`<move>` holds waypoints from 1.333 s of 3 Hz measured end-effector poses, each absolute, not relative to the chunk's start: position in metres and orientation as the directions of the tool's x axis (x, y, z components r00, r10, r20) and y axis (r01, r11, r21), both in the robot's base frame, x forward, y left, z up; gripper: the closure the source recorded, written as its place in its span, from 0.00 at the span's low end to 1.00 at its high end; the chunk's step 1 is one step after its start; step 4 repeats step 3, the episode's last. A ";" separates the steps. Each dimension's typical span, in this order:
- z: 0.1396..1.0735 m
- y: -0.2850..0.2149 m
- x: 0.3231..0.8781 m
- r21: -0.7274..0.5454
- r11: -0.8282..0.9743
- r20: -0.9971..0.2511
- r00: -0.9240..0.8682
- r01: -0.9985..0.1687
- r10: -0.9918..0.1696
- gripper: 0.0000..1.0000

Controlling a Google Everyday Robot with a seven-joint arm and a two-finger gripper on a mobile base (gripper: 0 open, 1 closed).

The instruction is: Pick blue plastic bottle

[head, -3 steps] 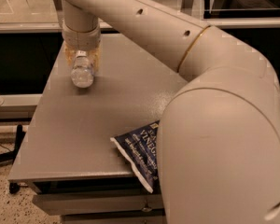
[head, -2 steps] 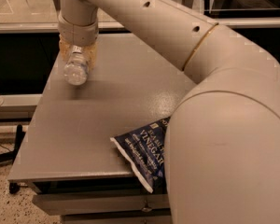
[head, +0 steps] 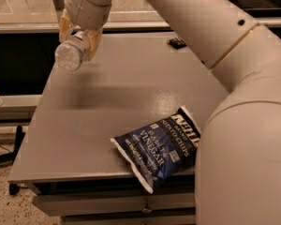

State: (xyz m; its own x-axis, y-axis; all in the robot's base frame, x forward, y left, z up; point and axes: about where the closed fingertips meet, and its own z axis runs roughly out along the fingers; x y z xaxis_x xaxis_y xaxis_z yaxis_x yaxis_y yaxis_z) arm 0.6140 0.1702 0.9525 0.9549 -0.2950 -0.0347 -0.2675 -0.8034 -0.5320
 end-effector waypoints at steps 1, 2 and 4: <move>0.983 0.155 0.607 -0.621 -0.688 -0.181 0.922 -0.377 -0.342 1.00; 1.010 0.138 0.604 -0.669 -0.562 -0.299 0.869 -0.486 -0.395 1.00; 1.011 0.136 0.603 -0.669 -0.547 -0.317 0.859 -0.503 -0.402 1.00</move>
Offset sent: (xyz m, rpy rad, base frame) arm -0.0096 -0.0616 0.0936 0.4595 0.2578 -0.2955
